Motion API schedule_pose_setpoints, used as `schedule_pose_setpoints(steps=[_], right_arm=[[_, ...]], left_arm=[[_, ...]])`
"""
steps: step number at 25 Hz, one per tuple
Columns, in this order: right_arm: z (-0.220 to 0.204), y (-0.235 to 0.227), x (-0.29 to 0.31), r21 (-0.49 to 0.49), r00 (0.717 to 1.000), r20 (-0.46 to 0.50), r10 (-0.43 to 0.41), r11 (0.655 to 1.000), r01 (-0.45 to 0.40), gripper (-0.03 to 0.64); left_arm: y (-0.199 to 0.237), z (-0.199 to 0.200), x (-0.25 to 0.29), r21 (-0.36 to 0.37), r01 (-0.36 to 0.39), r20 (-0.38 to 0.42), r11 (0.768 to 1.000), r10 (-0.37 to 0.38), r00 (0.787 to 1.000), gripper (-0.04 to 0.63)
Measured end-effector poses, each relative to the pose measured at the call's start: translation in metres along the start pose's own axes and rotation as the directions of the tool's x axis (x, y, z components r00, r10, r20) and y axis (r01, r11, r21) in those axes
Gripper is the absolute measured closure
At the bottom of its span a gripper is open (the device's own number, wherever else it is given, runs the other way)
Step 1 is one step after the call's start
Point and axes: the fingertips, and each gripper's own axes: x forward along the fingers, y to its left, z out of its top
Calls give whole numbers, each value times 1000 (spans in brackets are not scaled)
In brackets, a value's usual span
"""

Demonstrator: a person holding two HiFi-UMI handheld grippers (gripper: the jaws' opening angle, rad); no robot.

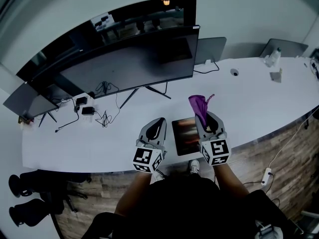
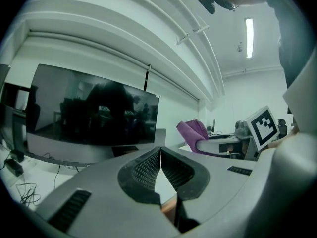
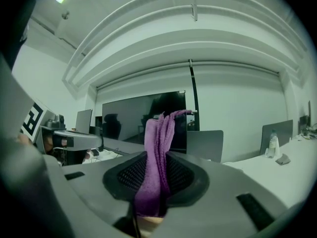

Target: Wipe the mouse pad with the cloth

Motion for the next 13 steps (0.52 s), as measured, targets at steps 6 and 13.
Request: schedule_pose_setpoints(steps=[6, 13], right_arm=[[-1, 1, 3, 4, 1000, 1, 7, 1000, -7, 500], [2, 3, 3, 28, 999, 35, 31, 999, -32, 500]], left_arm=[[-1, -6, 1, -8, -1, -12, 1000, 1, 1000, 572], [-5, -10, 3, 36, 8, -31, 999, -7, 999, 573]])
